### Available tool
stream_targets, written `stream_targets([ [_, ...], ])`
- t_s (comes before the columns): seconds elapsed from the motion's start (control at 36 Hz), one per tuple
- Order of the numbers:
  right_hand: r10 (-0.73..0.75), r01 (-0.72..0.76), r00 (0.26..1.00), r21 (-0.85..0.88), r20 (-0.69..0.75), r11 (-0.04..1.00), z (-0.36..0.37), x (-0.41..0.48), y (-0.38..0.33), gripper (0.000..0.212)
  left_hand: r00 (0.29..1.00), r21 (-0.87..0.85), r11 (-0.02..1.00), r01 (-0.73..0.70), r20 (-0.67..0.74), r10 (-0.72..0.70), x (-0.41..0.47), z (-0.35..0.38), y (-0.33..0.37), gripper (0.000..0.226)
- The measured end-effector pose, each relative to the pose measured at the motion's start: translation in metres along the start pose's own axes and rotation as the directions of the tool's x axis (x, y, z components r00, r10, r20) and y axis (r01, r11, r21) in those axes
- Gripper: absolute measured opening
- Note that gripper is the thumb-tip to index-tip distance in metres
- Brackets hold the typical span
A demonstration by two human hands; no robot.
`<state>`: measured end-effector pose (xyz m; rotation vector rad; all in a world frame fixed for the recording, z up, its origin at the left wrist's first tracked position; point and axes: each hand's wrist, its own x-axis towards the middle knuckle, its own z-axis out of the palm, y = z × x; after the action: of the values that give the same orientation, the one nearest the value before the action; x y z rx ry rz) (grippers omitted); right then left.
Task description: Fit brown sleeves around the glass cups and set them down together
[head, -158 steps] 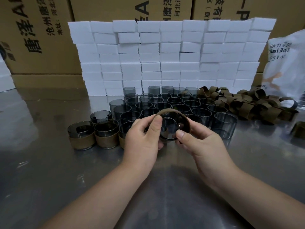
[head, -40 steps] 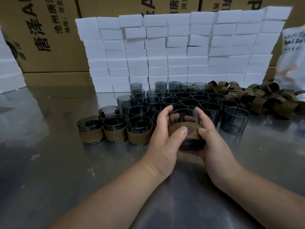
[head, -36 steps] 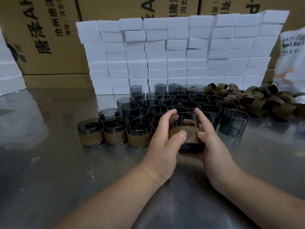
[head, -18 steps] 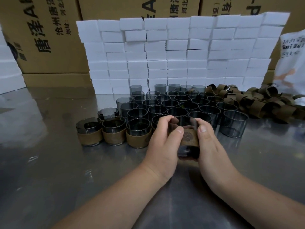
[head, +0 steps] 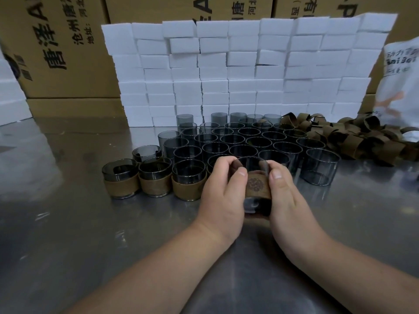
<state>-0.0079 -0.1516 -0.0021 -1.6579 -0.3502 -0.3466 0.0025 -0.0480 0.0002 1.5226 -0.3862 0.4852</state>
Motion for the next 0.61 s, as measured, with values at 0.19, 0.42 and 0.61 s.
stream_targets([
  [0.19,-0.019,0.019,1.0,0.018,0.005,1.0,0.0007,-0.0003,0.0005,0.045,0.999,0.038,0.999,-0.035,-0.022,0.035,-0.0009,-0.0005,0.0024,0.015],
  [0.42,-0.043,0.043,0.999,-0.018,0.008,0.999,0.0014,-0.0005,0.0012,0.042,0.999,0.056,0.998,-0.038,-0.031,0.04,-0.0012,-0.0019,0.0012,0.028],
  [0.61,-0.03,0.031,0.999,-0.041,0.013,0.999,0.0022,0.0006,0.001,0.043,0.999,0.05,0.999,-0.018,-0.032,0.019,-0.0021,-0.0018,0.0046,0.019],
])
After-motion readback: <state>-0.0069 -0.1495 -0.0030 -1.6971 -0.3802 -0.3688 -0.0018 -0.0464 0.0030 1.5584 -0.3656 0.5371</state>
